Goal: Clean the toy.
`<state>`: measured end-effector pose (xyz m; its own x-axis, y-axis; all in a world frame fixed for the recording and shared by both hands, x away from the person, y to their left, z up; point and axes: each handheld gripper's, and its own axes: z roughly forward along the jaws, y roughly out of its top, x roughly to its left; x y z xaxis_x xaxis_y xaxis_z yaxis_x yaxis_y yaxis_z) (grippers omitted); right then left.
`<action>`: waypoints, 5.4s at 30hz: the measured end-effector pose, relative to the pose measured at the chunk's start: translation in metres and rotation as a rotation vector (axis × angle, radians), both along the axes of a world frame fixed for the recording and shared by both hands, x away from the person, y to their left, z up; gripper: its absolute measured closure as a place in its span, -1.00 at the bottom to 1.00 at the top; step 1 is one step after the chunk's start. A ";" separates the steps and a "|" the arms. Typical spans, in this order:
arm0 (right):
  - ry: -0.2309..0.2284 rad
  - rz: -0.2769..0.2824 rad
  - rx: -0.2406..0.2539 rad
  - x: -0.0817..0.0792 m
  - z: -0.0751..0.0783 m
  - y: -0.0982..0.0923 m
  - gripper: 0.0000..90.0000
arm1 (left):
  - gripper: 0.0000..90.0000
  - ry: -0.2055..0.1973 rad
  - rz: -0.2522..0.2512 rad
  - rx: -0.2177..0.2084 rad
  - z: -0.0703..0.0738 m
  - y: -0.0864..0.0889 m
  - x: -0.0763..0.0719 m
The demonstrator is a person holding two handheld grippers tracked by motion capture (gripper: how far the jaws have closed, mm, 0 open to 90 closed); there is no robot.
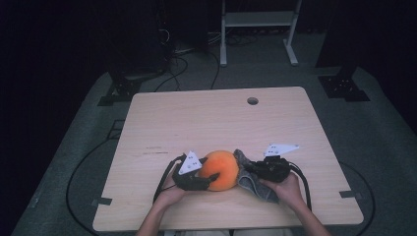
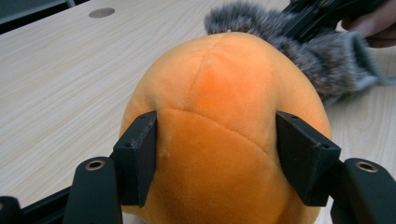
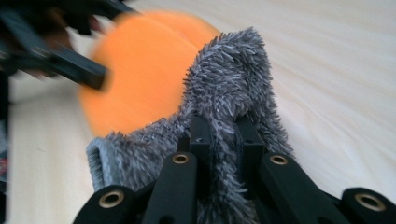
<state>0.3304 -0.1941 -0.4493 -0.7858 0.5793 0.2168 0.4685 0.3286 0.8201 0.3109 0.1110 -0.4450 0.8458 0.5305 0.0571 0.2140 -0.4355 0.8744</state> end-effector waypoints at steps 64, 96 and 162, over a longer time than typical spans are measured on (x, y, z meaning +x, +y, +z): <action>-0.119 0.058 0.115 -0.016 0.033 0.008 0.79 | -0.31 0.031 0.004 0.004 0.008 -0.008 0.001; -0.152 0.118 0.014 -0.023 0.048 0.010 0.79 | -0.32 0.073 0.000 -0.061 0.018 -0.017 -0.005; -0.045 0.031 0.100 -0.004 0.026 -0.009 0.79 | -0.25 -0.119 0.014 0.013 0.008 -0.027 -0.006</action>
